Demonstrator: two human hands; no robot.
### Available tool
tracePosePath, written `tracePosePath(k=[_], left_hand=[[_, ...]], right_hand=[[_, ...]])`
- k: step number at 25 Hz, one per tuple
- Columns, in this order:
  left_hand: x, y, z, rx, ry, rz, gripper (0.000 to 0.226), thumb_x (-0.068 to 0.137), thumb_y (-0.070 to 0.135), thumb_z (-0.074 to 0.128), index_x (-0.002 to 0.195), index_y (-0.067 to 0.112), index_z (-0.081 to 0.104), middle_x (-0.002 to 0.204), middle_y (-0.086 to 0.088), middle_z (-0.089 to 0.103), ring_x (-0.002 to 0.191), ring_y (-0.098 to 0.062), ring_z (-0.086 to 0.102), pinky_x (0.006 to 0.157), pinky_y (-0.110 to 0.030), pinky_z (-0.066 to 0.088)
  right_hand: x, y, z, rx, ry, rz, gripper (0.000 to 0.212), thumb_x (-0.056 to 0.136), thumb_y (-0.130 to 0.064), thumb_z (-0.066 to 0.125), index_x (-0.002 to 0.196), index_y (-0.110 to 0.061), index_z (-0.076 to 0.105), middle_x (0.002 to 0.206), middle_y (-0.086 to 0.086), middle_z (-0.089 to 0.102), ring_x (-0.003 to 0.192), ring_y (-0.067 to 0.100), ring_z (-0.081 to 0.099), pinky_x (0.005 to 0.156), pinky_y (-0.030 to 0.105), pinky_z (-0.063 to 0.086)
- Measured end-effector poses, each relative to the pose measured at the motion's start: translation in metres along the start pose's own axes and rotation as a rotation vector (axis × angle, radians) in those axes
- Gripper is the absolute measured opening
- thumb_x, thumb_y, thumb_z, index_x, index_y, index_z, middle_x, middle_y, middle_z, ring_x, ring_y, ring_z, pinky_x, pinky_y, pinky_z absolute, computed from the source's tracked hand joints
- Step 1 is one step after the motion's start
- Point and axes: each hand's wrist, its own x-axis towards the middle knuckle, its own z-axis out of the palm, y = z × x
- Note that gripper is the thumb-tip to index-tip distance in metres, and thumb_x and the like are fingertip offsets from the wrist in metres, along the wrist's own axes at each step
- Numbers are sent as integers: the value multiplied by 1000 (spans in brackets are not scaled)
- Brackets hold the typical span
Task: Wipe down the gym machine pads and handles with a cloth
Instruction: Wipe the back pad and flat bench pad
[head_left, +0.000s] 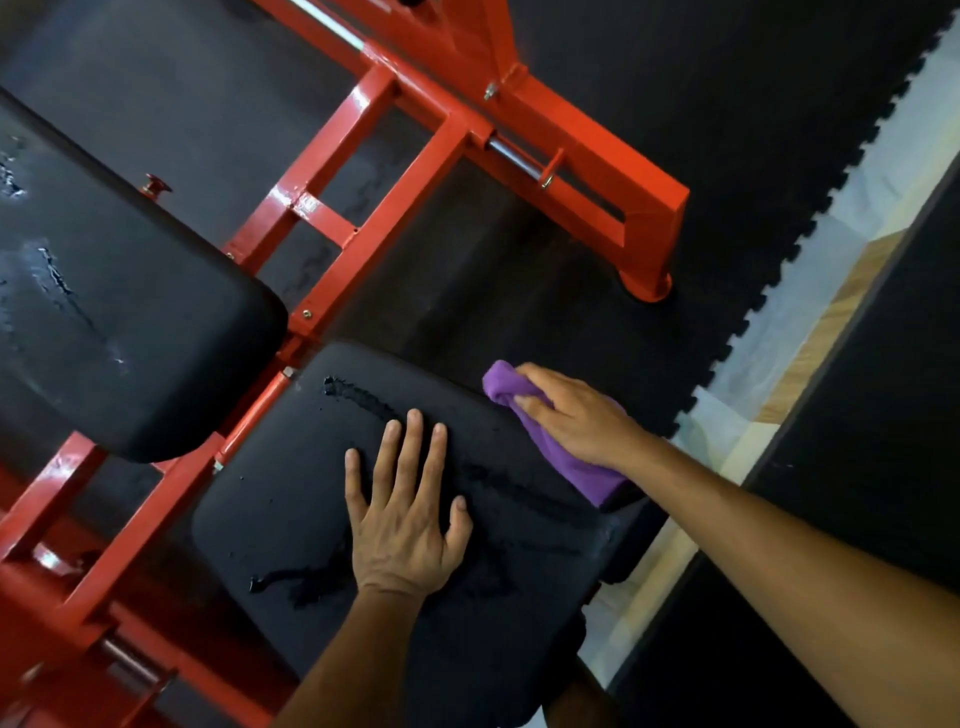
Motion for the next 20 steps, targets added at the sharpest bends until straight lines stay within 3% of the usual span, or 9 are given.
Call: tracePosePath(k=[2, 5, 11, 14, 17, 20], left_hand=[[0, 0, -1, -7, -7, -1, 74, 93, 49, 42, 159, 18, 35, 169, -7, 25, 157, -25, 21, 123, -65, 15], [1, 3, -5, -6, -9, -8, 76, 91, 49, 46, 160, 18, 35, 170, -6, 23, 158, -24, 20, 123, -64, 17], [-1, -2, 1, -41, 16, 14, 78, 89, 44, 51, 160, 16, 34, 170, -7, 22, 158, -23, 18, 124, -64, 16], [-2, -2, 1, -45, 15, 23, 78, 90, 43, 51, 161, 17, 33, 171, -5, 20, 159, -23, 17, 124, -62, 14], [-1, -3, 1, -68, 24, 19, 77, 90, 43, 51, 161, 17, 34, 171, -5, 21, 158, -22, 17, 124, -62, 16], [-4, -3, 1, -93, 33, 22, 78, 90, 43, 53, 161, 18, 34, 171, -5, 20, 159, -22, 17, 124, -62, 17]], right_hand=[[-33, 23, -15, -7, 5, 28, 54, 102, -37, 54, 150, -16, 44, 148, -2, 50, 137, 13, 46, 105, 10, 29], [-35, 26, -28, 8, 29, 40, 47, 98, -34, 59, 140, -12, 55, 126, -7, 61, 120, 7, 57, 90, 0, 33], [112, -85, 32, 51, -57, -210, 37, 104, -24, 53, 140, -22, 52, 133, 2, 61, 124, 17, 56, 104, 28, 41], [169, -143, 49, 57, -153, -225, 39, 104, -23, 52, 143, -22, 52, 136, 1, 60, 123, 13, 54, 102, 26, 40], [155, -139, 46, 119, -192, -191, 39, 104, -29, 52, 143, -26, 52, 133, -5, 59, 121, 7, 53, 100, 24, 39], [78, -85, 21, 95, -74, -40, 49, 104, -31, 53, 151, -23, 43, 145, -5, 52, 131, 6, 46, 107, 20, 35]])
